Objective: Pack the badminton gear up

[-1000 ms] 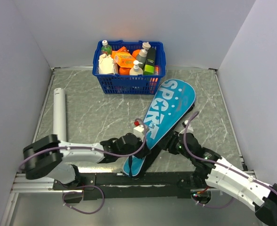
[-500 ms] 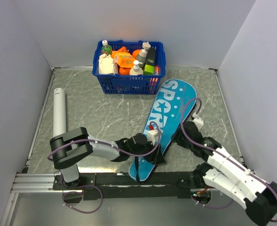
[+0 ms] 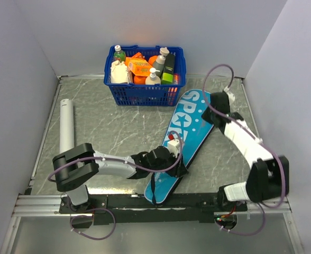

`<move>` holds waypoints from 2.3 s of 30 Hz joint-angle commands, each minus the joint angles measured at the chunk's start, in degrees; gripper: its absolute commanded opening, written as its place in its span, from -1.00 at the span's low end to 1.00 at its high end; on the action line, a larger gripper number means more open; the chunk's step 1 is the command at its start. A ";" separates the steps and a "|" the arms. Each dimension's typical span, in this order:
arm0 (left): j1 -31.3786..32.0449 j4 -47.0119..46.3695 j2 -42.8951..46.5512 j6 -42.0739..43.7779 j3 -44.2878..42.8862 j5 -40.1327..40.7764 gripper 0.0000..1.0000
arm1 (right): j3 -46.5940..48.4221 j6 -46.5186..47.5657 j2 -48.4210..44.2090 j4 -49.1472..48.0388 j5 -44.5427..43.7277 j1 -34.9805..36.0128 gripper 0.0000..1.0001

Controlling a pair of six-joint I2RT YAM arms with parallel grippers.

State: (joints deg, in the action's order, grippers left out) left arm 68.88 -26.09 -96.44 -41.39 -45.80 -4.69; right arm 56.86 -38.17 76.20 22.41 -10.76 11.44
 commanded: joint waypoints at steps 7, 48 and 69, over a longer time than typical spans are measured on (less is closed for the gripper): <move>-6.47 -4.58 -9.10 -3.17 0.45 2.76 -0.75 | 17.31 4.69 22.66 1.04 6.01 -7.92 -1.00; -34.16 0.16 10.39 -8.71 19.08 9.87 -0.98 | -13.00 -9.37 1.24 17.75 0.40 10.79 -0.98; -37.68 2.18 23.41 -6.16 24.18 6.97 -0.86 | -7.12 -3.57 -0.36 12.75 -2.08 -4.67 -0.27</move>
State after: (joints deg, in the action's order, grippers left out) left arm 31.35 -22.79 -74.74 -48.73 -22.00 3.66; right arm 48.05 -42.44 75.00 40.49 -14.13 8.60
